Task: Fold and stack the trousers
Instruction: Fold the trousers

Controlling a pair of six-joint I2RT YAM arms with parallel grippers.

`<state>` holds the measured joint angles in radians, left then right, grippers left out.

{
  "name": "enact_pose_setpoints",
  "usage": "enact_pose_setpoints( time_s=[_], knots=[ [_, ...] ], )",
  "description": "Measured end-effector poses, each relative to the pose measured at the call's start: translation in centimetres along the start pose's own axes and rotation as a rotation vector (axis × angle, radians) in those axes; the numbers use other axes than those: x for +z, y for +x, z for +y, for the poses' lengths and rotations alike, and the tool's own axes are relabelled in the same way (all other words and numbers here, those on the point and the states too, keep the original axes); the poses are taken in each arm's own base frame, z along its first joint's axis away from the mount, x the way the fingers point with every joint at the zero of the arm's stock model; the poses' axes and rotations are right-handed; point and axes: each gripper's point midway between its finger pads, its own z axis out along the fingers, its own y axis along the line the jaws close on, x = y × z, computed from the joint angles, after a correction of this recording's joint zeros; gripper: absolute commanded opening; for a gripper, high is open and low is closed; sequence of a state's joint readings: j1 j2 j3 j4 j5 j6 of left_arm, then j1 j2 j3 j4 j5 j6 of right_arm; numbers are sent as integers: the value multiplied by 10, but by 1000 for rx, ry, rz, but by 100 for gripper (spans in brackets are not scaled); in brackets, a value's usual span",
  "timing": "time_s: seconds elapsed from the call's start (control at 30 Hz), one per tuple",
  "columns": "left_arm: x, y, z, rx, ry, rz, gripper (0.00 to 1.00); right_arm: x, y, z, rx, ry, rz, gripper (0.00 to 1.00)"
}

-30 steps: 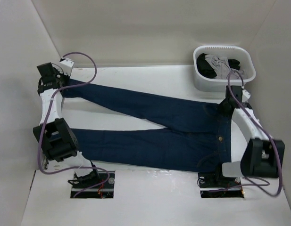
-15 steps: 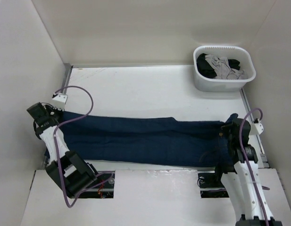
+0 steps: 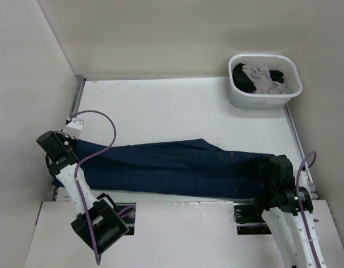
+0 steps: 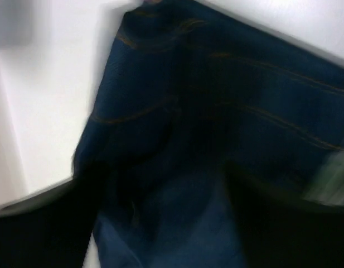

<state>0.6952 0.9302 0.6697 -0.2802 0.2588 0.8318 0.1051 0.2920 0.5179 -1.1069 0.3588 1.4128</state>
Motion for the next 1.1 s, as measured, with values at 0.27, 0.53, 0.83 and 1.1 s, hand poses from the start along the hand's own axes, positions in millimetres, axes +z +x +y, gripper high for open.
enact_pose_setpoints(
  time_s=[0.27, 0.53, 0.83, 1.1],
  knots=[
    [-2, 20, -15, 1, 18, 49, 0, -17, 8, 13, 118, -14, 63, 100],
    [-1, 22, -16, 16, 18, 51, 1, -12, 35, 6, 104, 96, 164, 100],
    [4, 13, -14, 69, 11, 25, 1, 29, 61, -41, 64, 305, 177, 93],
    [12, 6, -29, 128, 78, -4, 1, 48, 71, -41, 58, 344, 184, 28]
  ],
)
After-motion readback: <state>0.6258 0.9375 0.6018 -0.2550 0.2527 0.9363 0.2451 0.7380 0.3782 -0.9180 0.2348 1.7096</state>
